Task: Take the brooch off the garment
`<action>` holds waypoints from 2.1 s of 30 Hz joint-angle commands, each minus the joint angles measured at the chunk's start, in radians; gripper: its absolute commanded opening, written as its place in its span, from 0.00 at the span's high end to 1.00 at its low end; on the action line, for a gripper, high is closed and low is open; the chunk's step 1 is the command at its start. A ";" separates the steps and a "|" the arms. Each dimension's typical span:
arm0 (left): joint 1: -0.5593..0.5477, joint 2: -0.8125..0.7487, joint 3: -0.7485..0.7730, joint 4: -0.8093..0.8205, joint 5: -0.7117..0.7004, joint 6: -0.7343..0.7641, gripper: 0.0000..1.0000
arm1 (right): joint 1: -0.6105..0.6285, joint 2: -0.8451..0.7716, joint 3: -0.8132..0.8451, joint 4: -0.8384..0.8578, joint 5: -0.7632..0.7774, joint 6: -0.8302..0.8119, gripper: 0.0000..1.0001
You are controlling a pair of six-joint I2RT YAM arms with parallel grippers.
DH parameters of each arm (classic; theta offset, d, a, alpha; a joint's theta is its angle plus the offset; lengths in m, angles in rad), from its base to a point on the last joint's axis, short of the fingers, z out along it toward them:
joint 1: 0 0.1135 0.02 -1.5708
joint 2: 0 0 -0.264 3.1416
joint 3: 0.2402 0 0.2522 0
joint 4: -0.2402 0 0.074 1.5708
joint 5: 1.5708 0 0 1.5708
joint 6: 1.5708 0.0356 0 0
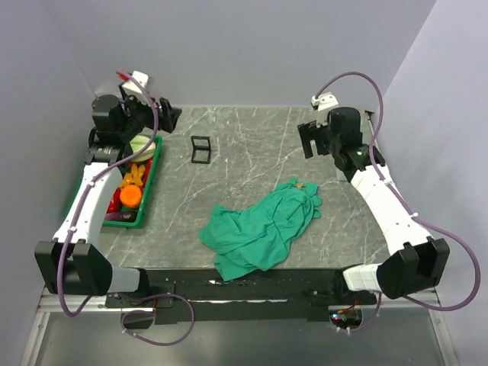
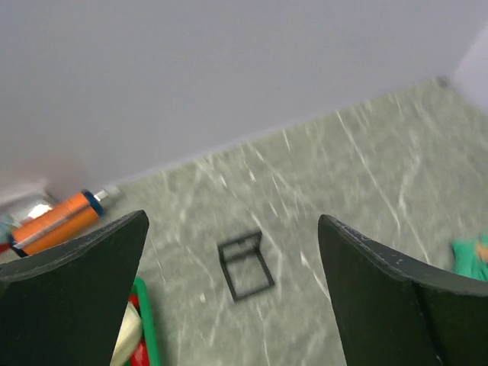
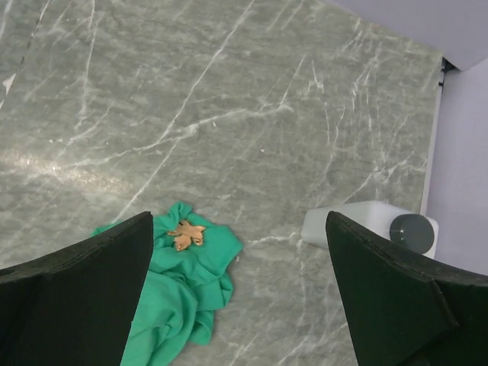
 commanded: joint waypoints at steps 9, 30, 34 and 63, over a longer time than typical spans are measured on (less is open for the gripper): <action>-0.197 -0.071 -0.333 -0.385 0.220 0.417 0.08 | -0.035 -0.209 -0.337 -0.139 -0.399 -0.497 0.00; -0.323 0.259 -0.383 -0.454 0.232 0.572 0.27 | -0.140 0.185 -0.343 -0.097 -0.460 -0.628 0.27; -0.330 0.325 -0.365 -0.419 0.225 0.580 0.33 | -0.134 0.297 -0.208 -0.137 -0.465 -0.576 0.47; -0.017 0.411 0.886 -0.839 0.347 0.532 0.99 | -0.148 0.425 0.735 -0.277 -0.499 -0.430 1.00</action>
